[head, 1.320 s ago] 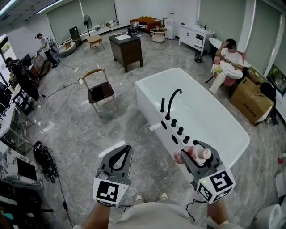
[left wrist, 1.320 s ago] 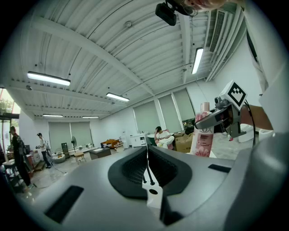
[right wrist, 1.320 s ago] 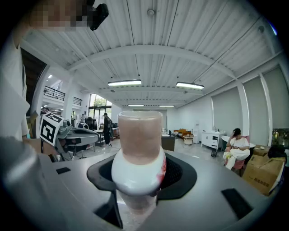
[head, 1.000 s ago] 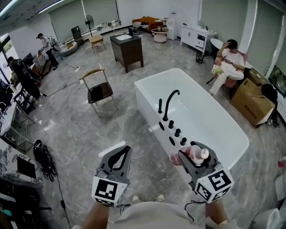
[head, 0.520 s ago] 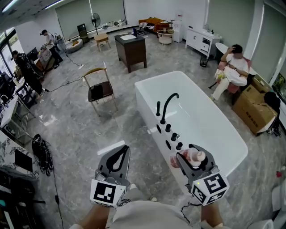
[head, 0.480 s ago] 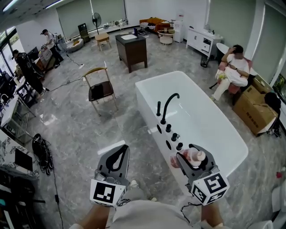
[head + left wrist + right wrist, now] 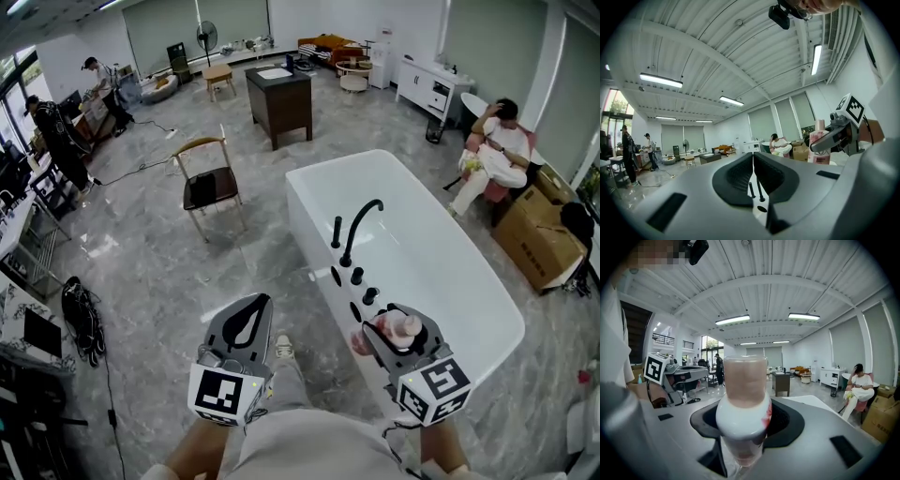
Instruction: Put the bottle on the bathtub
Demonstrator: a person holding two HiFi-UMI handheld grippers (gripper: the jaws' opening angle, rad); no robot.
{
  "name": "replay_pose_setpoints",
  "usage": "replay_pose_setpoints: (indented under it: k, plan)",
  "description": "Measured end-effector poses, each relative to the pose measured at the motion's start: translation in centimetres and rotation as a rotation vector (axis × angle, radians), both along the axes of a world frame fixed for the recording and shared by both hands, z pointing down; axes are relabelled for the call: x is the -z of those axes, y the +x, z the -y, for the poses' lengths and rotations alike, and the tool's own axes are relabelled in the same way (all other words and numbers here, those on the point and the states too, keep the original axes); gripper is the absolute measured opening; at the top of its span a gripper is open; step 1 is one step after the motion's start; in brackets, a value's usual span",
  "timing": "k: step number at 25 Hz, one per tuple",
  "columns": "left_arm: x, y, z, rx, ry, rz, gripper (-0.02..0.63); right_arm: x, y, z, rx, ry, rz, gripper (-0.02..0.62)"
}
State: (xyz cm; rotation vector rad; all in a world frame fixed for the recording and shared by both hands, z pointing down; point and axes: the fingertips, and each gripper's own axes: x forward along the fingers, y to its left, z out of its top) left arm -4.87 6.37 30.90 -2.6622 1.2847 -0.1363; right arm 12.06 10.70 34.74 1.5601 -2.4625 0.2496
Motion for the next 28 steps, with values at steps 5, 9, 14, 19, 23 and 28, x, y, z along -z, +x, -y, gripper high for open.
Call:
replay_pose_setpoints:
  k: [5, 9, 14, 19, 23, 28]
  plan:
    - [-0.5, 0.2, 5.3, -0.012, 0.007, -0.002, 0.026, -1.7, -0.2, 5.5, -0.006, -0.035, 0.002, 0.233]
    - [-1.0, 0.0, 9.9, -0.042, -0.026, 0.006, 0.026, -2.4, -0.6, 11.2, -0.015, -0.061, -0.016, 0.233]
    - [-2.6, 0.0, 17.6, -0.094, -0.056, 0.045, 0.026, -2.9, -0.8, 19.1, -0.009, -0.057, -0.084, 0.233]
    - [-2.2, -0.1, 25.3, -0.160, -0.055, 0.060, 0.026, -2.6, -1.9, 27.3, 0.025, -0.049, -0.141, 0.233]
    - [-4.1, -1.0, 32.4, -0.185, -0.064, 0.085, 0.026, -3.3, -2.9, 34.7, 0.039, -0.035, -0.165, 0.233]
    - [-6.6, -1.1, 40.9, -0.204, -0.092, 0.100, 0.026, -5.6, -4.3, 43.5, 0.043, -0.042, -0.175, 0.233]
